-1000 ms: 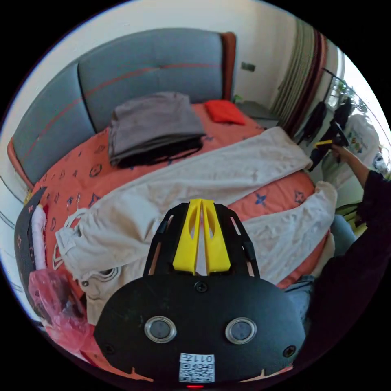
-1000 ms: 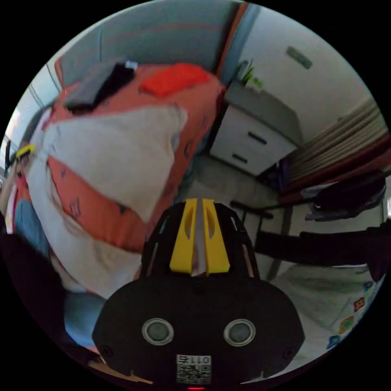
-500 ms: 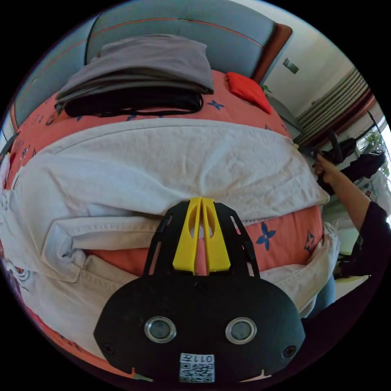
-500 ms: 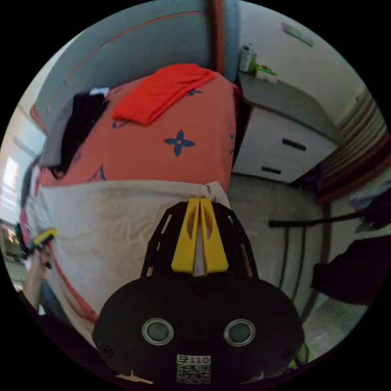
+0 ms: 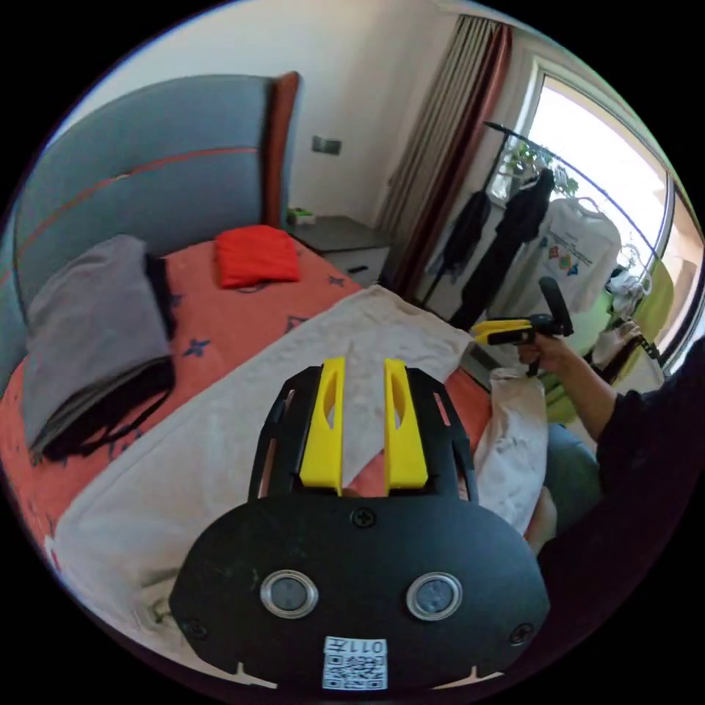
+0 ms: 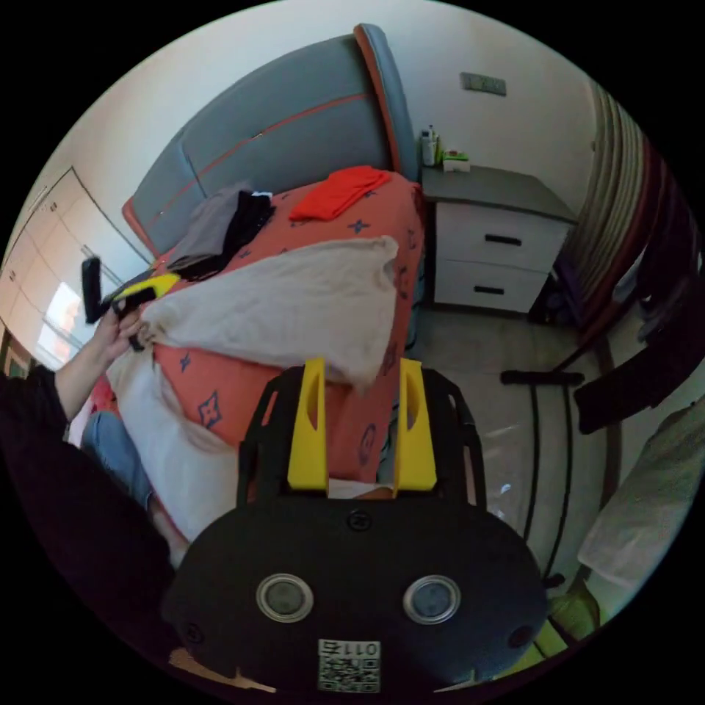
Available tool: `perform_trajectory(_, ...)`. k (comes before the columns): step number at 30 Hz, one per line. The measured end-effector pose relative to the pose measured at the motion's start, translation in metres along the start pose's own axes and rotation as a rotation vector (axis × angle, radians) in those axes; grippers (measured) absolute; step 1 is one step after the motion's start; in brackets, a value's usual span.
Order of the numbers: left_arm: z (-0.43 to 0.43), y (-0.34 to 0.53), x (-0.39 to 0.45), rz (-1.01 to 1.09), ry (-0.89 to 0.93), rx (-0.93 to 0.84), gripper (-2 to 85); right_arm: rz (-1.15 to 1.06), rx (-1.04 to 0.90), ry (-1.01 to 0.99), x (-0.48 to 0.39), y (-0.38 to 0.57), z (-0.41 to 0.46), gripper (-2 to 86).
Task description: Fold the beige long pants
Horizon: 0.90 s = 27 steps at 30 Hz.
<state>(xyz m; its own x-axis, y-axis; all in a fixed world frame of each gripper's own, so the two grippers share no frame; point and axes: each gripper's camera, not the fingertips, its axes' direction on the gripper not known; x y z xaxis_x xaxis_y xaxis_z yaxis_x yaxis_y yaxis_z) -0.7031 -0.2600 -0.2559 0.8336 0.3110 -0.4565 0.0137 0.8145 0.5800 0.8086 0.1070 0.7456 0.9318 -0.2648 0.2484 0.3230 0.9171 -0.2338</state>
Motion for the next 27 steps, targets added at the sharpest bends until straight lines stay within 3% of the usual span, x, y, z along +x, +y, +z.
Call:
perform_trajectory(4,0.07,-0.056,0.02,-0.017,-0.016,-0.216,9.2,-0.046,-0.037,0.003,-0.001,0.019,0.022,11.7)
perform_trajectory(6,0.121,-0.055,0.014,-0.123,-0.01,-0.406,9.4,-0.059,0.012,0.021,0.001,0.019,0.029,8.8)
perform_trajectory(8,0.122,-0.041,0.012,-0.193,-0.041,-0.286,9.0,-0.115,0.095,-0.02,0.002,0.02,0.027,6.1)
perform_trajectory(10,0.118,-0.034,0.009,-0.243,-0.028,-0.214,8.5,-0.252,0.021,0.0,-0.004,0.02,0.031,4.5)
perform_trajectory(15,0.119,-0.042,-0.001,-0.251,0.047,-0.206,7.6,-0.848,-0.124,0.272,-0.031,0.04,0.015,2.8)
perform_trajectory(18,0.121,-0.038,-0.005,-0.266,0.078,-0.174,7.4,-0.966,-0.205,0.389,-0.042,0.048,0.038,2.5)
perform_trajectory(20,0.122,-0.035,-0.005,-0.264,0.083,-0.15,7.3,-0.902,-0.202,0.374,-0.044,0.054,0.048,2.3)
perform_trajectory(22,0.125,-0.031,-0.006,-0.265,0.096,-0.128,7.2,-0.685,-0.125,0.274,-0.034,0.052,0.035,2.2)
perform_trajectory(24,0.129,-0.023,-0.012,-0.284,0.139,-0.102,6.9,-0.358,-0.202,0.008,0.01,0.048,0.017,2.0)
perform_trajectory(25,0.131,-0.021,-0.014,-0.291,0.152,-0.094,6.8,-0.291,-0.203,-0.034,0.02,0.05,0.012,1.9)
perform_trajectory(27,0.138,-0.012,-0.022,-0.318,0.21,-0.07,6.4,-0.166,-0.019,0.028,0.03,0.051,-0.03,1.7)
